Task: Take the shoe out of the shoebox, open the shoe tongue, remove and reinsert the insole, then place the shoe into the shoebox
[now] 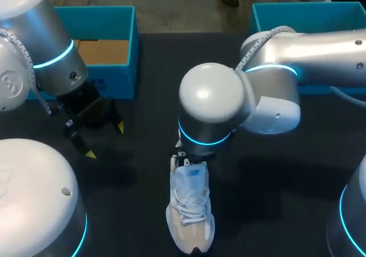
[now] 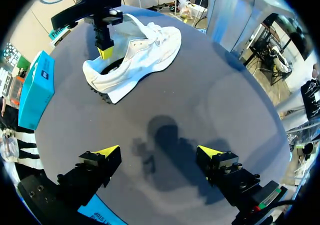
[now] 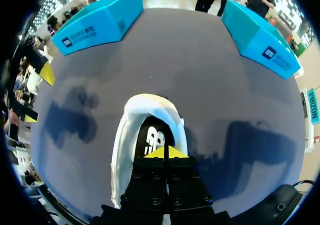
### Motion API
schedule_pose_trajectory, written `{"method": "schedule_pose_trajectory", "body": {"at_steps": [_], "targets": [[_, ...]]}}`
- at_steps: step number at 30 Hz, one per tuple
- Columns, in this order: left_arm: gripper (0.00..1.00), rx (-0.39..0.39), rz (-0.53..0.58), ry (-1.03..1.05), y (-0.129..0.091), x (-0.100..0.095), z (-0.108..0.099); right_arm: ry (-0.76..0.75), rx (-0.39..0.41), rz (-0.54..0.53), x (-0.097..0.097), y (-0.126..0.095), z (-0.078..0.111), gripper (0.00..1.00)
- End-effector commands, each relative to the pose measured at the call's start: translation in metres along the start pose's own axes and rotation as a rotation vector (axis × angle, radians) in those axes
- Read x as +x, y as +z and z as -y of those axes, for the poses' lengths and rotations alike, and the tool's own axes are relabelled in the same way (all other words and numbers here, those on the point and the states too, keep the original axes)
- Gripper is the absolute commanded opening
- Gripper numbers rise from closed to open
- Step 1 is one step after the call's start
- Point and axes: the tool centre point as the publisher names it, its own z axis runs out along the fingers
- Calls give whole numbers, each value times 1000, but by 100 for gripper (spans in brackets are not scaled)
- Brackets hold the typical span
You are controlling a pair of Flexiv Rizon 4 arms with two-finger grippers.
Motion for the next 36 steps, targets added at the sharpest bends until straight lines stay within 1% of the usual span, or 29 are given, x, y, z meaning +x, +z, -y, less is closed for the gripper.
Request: {"method": "schedule_pose_trajectory", "body": {"at_steps": [1,3,8,15,20,21,22,23,25,26,29,30,31,32,36], "targets": [[100,-2,-1,0,0,0,0,110,6,7,5,6,6,0],[100,-2,-1,0,0,0,0,113,18,26,9,4,9,0],[100,-2,-1,0,0,0,0,113,34,36,17,0,20,0],[100,-2,-1,0,0,0,0,103,59,66,33,-3,29,0],[100,-2,-1,0,0,0,0,111,64,59,33,-2,34,0],[100,-2,-1,0,0,0,0,113,66,60,32,-2,35,2],[100,-2,-1,0,0,0,0,113,69,60,31,-2,35,17],[100,-2,-1,0,0,0,0,112,72,61,31,-3,36,23],[100,-2,-1,0,0,0,0,110,74,65,31,-5,37,34],[100,-2,-1,0,0,0,0,109,76,65,30,-6,37,41],[100,-2,-1,0,0,0,0,102,82,64,28,-7,36,51],[100,-2,-1,0,0,0,0,101,82,64,28,-7,36,66],[100,-2,-1,0,0,0,0,97,82,65,29,-7,36,75],[100,-2,-1,0,0,0,0,91,84,64,29,-7,35,78],[100,-2,-1,0,0,0,0,73,86,66,30,-7,30,80]]}}
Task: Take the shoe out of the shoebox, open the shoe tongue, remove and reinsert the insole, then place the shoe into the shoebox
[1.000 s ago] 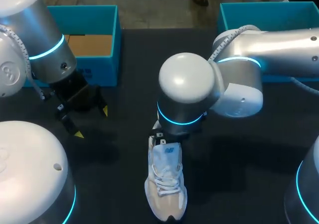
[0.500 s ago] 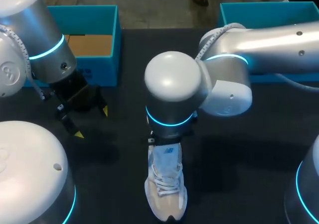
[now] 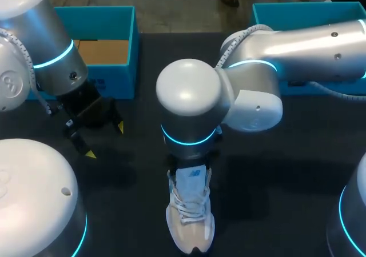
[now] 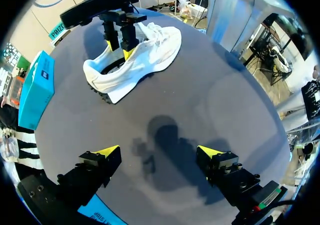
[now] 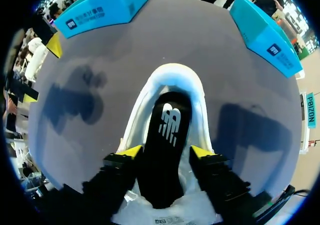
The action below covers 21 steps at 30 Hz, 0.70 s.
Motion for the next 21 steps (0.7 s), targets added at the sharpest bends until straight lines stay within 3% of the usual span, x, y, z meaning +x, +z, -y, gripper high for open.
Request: {"method": "schedule_pose_trajectory", "body": {"at_steps": [1,3,6,12,21], "targets": [[100,-2,-1,0,0,0,0,129,-7,22,9,2,0,79],[100,-2,-1,0,0,0,0,125,-4,20,8,3,-3,79],[100,-2,-1,0,0,0,0,121,-2,8,5,5,-6,89],[100,-2,-1,0,0,0,0,125,0,4,4,3,3,99],[100,-2,-1,0,0,0,0,134,-7,14,6,-7,14,100]]}}
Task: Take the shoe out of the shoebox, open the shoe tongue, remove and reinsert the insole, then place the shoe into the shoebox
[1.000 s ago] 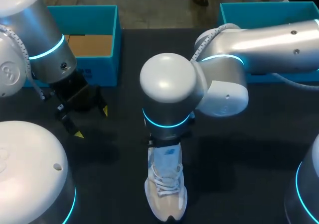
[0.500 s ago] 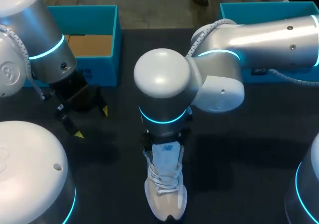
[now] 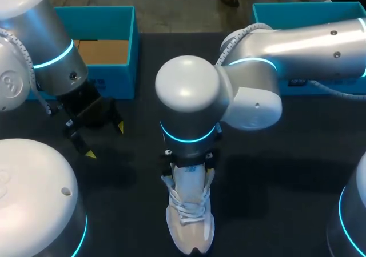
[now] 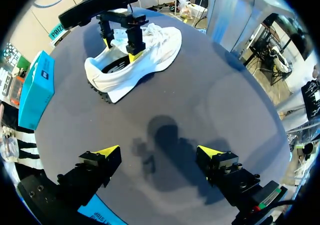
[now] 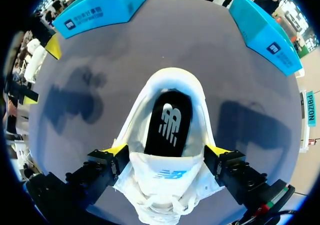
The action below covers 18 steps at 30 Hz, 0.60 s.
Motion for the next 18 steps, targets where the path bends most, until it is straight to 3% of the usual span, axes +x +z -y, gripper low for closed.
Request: {"method": "schedule_pose_trajectory", "body": {"at_steps": [1,18], "targets": [[100,-2,-1,0,0,0,0,127,-25,15,7,-5,12,100],[100,-2,-1,0,0,0,0,104,-38,38,24,-34,38,100]]}}
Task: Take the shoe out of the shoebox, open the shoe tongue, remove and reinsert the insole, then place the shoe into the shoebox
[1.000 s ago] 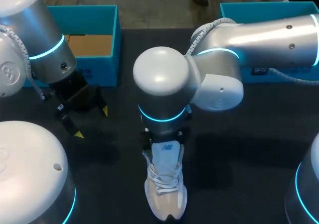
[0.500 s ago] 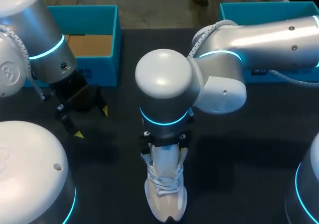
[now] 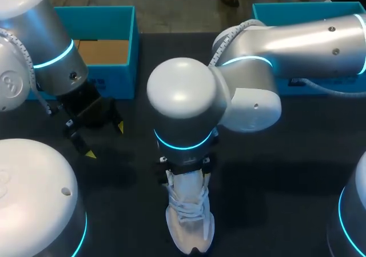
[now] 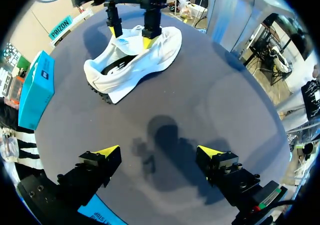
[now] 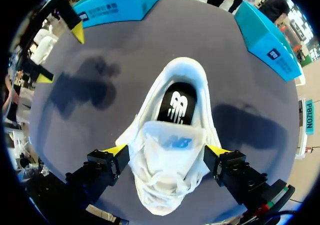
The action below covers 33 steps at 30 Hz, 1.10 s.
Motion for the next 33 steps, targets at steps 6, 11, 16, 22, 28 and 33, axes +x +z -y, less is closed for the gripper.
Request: {"method": "schedule_pose_trajectory", "body": {"at_steps": [6,11,16,22,28,33], "targets": [[100,-2,-1,0,0,0,0,161,-67,52,17,-33,29,100],[100,-2,-1,0,0,0,0,149,-97,58,17,-45,31,73],[100,-2,-1,0,0,0,0,141,-87,29,11,-37,24,29],[100,-2,-1,0,0,0,0,146,-60,16,3,-22,17,23],[100,-2,-1,0,0,0,0,156,-44,22,-8,-9,6,22],[100,-2,-1,0,0,0,0,161,-30,12,-14,4,-2,21]]}}
